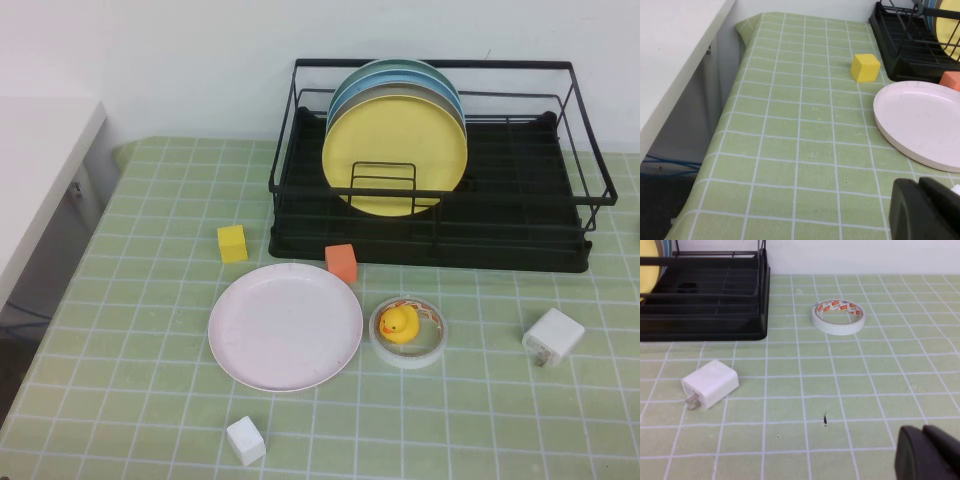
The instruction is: Place plate on rack
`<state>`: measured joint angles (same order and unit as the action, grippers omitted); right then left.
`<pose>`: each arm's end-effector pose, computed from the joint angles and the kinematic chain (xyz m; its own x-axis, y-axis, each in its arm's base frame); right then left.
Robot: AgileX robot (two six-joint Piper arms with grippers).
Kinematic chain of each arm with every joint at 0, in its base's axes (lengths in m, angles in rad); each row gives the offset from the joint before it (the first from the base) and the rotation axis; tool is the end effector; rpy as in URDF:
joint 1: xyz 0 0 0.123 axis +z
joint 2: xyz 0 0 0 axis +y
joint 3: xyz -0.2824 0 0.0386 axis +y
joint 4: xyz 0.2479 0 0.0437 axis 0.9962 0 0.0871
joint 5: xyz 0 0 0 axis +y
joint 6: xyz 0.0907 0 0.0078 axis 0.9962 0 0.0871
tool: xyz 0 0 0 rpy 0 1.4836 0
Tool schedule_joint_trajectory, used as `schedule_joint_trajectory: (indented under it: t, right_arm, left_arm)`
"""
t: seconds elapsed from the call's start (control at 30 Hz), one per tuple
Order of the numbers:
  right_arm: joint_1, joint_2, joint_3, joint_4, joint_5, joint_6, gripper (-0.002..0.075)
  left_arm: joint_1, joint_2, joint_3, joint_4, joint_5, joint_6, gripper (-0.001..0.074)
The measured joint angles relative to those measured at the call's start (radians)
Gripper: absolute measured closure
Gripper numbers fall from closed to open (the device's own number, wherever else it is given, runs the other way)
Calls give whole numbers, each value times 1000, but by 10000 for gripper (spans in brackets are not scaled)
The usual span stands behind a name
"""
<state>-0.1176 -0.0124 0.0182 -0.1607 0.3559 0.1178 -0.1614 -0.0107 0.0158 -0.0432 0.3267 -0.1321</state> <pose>0.0519 -0.0113 0.1760 -0.2706 -0.0012 -0.9627 0.1617 0.9857 -0.0467 0.0527 -0.0099 0.1789 -0.2651 -0.1312 -0.9552 0.1303 0.9767 -0.1703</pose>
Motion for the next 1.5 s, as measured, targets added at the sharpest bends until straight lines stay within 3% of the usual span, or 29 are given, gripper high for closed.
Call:
schedule_joint_trajectory:
  t: [1.5]
  right_arm:
    - [0,0,0,0,0,0,728]
  left_arm:
    - [0,0,0,0,0,0,736]
